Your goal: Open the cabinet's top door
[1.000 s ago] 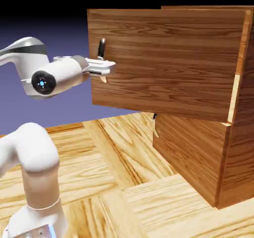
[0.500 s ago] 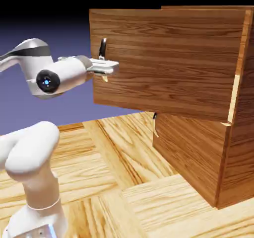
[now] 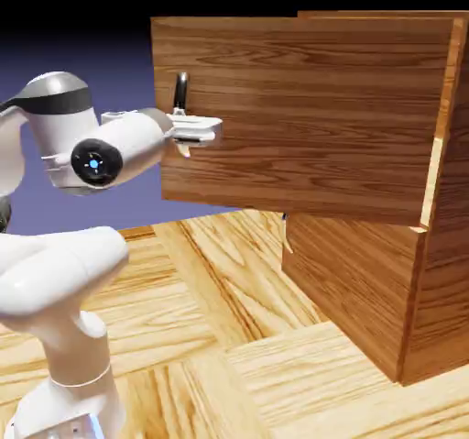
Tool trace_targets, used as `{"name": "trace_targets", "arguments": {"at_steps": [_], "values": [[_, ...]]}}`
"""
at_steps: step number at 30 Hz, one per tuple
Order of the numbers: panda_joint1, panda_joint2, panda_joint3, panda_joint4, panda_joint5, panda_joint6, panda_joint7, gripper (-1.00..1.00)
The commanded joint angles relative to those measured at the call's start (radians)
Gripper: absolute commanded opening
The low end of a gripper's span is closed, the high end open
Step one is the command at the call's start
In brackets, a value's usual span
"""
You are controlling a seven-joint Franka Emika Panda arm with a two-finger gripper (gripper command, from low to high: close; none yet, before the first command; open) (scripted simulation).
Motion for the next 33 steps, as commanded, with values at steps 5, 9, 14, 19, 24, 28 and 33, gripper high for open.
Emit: {"name": "trace_targets", "arguments": {"at_steps": [5,9,14,19,24,28,33], "values": [[0.005,0.181,-0.163,0.062,-0.187,-0.107,-0.122,-1.0],[0.033,0.326,-0.269,0.129,-0.319,-0.176,-0.212,-1.0],[0.096,0.507,-0.389,0.233,-0.467,-0.256,-0.315,-1.0],[0.187,0.688,-0.505,0.363,-0.595,-0.342,-0.412,-1.0],[0.3,0.869,-0.625,0.517,-0.703,-0.445,-0.506,-1.0],[0.399,1.014,-0.725,0.654,-0.771,-0.541,-0.584,-1.0],[0.521,1.195,-0.852,0.829,-0.838,-0.675,-0.698,-1.0]]}}
